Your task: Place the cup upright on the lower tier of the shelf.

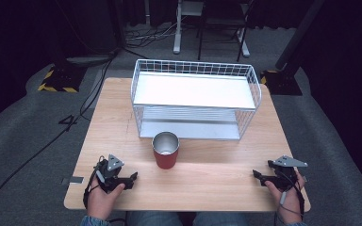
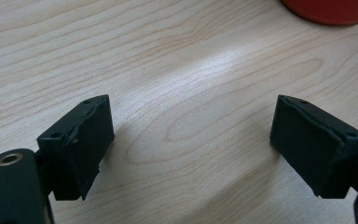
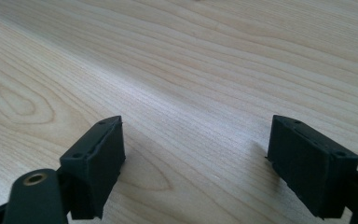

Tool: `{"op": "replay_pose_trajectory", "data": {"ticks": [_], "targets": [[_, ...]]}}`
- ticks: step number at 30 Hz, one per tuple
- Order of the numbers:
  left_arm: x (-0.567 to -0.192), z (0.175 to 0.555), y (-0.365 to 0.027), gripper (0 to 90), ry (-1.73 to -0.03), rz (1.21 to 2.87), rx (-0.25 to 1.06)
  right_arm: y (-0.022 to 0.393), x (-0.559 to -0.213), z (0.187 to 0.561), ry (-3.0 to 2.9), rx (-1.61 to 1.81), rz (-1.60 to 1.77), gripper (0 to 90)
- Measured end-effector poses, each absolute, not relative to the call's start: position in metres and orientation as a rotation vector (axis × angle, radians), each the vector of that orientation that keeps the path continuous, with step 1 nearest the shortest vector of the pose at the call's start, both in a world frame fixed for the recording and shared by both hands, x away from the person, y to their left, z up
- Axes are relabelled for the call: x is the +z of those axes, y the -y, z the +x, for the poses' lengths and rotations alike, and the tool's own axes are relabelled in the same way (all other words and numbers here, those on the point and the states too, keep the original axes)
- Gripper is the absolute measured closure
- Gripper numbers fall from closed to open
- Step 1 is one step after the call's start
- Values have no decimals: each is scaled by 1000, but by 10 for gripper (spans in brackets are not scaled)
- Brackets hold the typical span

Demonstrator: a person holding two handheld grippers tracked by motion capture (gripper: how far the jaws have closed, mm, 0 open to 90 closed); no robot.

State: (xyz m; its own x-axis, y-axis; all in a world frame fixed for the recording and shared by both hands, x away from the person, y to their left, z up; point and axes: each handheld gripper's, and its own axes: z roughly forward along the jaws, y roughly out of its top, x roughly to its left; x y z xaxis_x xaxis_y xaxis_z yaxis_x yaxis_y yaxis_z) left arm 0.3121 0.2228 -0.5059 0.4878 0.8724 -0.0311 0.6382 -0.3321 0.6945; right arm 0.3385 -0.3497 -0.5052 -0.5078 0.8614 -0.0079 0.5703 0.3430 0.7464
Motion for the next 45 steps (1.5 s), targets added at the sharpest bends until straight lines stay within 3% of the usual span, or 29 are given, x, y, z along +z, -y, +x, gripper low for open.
{"op": "replay_pose_trajectory", "data": {"ticks": [21,30,45], "targets": [[-498,310,-226,156,-1228,2052,469,350,-505,338,-2209,985,1258,194],[-474,302,-219,156,-1143,1962,495,350,-505,338,-2207,988,1257,207],[-468,298,-207,152,-976,1778,530,350,-505,338,-2204,982,1253,211]]}}
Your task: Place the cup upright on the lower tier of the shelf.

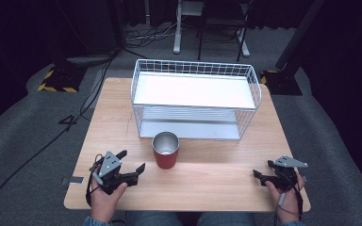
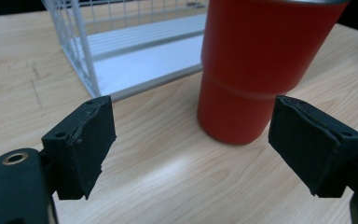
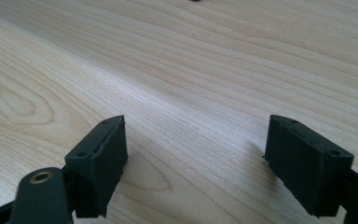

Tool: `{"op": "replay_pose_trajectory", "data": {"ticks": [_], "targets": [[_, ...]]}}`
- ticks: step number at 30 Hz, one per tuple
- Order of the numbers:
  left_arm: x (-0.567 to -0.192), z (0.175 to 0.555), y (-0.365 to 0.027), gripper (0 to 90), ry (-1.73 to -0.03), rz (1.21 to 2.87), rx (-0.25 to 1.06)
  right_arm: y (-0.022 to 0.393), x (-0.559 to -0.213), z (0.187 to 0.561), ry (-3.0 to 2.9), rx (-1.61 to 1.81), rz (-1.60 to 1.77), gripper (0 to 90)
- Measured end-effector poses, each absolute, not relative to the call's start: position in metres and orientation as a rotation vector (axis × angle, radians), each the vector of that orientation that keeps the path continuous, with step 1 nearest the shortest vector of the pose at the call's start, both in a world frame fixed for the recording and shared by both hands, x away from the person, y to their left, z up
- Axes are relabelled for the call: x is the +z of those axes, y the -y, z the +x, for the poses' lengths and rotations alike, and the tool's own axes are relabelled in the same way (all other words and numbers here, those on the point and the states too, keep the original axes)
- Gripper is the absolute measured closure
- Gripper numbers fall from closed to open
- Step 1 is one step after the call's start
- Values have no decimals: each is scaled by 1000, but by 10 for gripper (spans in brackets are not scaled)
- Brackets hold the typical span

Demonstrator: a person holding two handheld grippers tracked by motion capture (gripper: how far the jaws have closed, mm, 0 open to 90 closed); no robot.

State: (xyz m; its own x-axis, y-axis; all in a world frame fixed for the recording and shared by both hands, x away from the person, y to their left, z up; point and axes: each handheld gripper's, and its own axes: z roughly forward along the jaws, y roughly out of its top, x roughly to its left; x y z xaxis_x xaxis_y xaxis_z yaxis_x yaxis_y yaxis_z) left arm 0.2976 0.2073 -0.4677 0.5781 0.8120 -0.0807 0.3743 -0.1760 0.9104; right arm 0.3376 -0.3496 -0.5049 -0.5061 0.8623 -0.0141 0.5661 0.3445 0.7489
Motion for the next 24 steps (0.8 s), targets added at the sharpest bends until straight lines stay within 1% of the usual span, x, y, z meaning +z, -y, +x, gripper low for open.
{"op": "replay_pose_trajectory", "data": {"ticks": [7,10,17,24], "targets": [[-469,297,-189,151,-899,1776,553,349,-505,337,-2201,981,1252,211],[-470,299,-183,151,-877,1775,535,349,-505,337,-2199,978,1250,211],[-472,303,-168,150,-871,1782,493,349,-505,337,-2195,977,1249,211],[-474,308,-158,149,-889,1768,486,349,-505,337,-2191,975,1254,212]]}}
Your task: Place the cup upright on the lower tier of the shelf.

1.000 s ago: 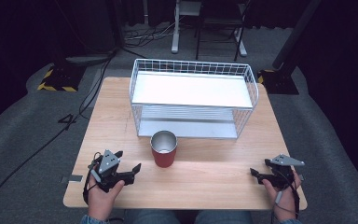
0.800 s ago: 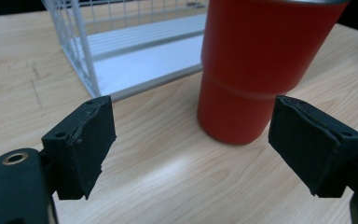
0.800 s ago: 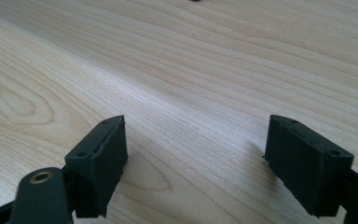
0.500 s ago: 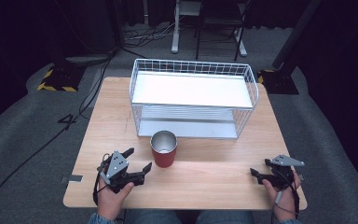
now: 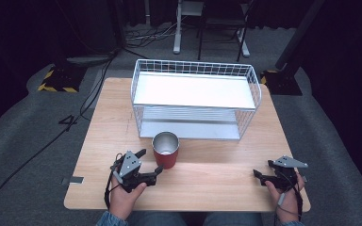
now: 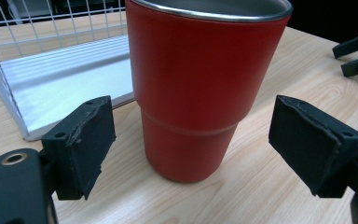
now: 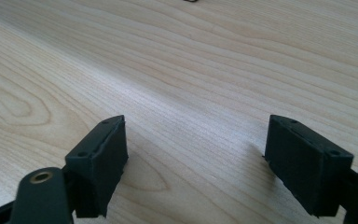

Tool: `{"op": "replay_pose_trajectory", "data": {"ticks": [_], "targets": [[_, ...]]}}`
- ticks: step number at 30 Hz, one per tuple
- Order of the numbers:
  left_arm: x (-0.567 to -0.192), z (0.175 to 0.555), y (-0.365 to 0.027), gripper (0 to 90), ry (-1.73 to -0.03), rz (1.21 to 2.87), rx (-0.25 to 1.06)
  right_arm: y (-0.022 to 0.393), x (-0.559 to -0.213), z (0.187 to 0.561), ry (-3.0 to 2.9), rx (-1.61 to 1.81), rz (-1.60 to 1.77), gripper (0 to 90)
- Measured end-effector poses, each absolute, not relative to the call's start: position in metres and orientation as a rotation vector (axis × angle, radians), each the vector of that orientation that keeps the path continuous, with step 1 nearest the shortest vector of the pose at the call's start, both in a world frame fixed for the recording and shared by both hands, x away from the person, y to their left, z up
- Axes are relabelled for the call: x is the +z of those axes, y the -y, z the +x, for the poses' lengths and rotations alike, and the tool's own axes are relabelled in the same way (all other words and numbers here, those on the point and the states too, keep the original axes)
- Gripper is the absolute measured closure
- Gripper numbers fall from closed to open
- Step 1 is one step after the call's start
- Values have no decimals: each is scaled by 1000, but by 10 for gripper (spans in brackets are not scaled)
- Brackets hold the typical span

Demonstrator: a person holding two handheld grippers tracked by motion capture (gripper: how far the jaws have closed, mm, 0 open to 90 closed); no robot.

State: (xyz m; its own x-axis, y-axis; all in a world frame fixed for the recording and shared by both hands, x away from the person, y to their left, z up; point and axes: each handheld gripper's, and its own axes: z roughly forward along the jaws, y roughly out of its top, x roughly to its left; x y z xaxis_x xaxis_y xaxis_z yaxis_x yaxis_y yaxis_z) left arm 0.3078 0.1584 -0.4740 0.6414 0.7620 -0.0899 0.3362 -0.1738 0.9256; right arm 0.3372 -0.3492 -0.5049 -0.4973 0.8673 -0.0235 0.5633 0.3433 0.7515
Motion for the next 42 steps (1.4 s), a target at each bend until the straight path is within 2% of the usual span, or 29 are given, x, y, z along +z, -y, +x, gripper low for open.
{"op": "replay_pose_trajectory", "data": {"ticks": [27,42], "targets": [[-488,332,-119,116,-1023,1830,470,350,-505,338,-2177,969,1276,212],[-497,344,-104,128,-1083,1867,535,349,-505,337,-2173,963,1268,212]]}}
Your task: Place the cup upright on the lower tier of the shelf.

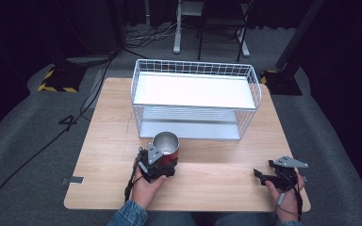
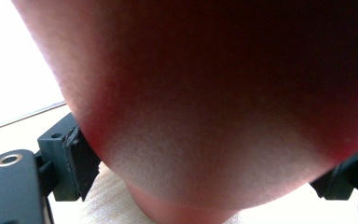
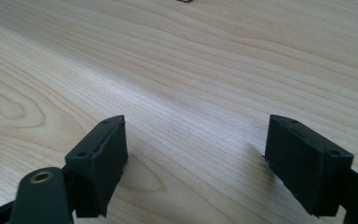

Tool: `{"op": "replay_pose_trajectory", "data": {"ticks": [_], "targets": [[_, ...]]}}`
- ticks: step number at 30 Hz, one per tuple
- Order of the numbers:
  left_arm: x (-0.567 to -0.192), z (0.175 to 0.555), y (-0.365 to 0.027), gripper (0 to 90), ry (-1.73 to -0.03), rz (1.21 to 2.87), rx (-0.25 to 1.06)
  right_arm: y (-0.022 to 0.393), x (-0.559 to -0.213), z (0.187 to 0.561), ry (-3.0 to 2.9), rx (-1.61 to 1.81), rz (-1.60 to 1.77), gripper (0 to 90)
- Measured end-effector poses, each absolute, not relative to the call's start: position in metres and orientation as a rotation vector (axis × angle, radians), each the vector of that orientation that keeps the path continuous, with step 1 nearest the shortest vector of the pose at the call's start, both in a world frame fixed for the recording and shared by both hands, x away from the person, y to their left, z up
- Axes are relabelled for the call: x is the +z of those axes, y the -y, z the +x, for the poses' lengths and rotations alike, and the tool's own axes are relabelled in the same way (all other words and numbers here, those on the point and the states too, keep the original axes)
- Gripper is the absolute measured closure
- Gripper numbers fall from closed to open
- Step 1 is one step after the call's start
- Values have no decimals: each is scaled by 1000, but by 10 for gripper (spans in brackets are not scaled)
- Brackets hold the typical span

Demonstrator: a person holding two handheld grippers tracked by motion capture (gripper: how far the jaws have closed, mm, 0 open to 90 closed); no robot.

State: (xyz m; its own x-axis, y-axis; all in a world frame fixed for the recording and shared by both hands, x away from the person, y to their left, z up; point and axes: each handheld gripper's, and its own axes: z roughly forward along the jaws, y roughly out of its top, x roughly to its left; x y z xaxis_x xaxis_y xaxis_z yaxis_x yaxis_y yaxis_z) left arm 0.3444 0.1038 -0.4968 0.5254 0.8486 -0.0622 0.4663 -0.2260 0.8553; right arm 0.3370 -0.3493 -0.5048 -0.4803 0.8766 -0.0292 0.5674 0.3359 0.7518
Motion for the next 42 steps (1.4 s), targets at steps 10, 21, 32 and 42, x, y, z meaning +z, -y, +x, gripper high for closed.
{"op": "replay_pose_trajectory", "data": {"ticks": [10,21,32,42], "targets": [[-499,346,-103,123,-1078,1871,541,349,-505,337,-2171,962,1262,212],[-498,345,-103,162,-1086,1875,530,349,-505,336,-2170,962,1260,212],[-498,345,-103,165,-1076,1877,536,348,-505,336,-2168,954,1252,213],[-495,344,-103,165,-1058,1878,556,348,-505,335,-2163,950,1248,215]]}}
